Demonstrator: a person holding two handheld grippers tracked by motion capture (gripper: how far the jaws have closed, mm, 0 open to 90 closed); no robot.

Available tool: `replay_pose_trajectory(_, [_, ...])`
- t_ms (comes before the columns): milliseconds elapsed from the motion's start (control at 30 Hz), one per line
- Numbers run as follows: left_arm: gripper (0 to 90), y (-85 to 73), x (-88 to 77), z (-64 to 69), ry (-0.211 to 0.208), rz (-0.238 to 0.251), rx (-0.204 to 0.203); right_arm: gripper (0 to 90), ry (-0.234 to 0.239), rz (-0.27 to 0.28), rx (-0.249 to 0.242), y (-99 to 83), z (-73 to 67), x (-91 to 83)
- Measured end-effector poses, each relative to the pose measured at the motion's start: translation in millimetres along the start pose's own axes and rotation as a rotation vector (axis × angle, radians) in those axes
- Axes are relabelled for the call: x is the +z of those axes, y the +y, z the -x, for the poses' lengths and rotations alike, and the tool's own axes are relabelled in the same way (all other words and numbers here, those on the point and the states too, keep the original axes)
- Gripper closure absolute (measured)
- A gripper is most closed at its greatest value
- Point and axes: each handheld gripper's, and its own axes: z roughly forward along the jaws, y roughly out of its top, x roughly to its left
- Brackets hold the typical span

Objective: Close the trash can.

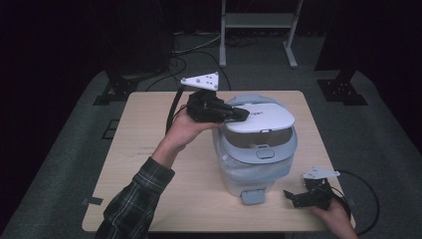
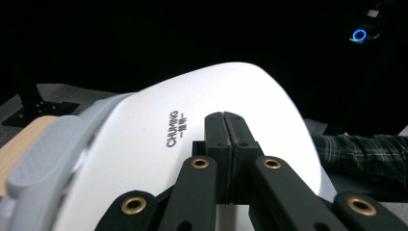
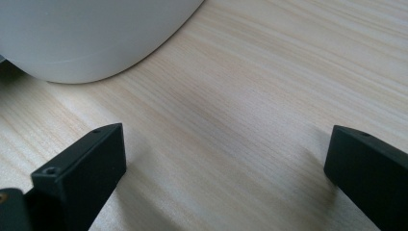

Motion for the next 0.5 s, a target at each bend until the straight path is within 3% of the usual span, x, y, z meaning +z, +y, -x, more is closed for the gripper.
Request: replay_pose_trajectory(500, [89.0,-2.6,24.2,21.0,-0.044,-0.068,0.021,0.0,0.000,0.000,0.000,0.0,0.0,0.0])
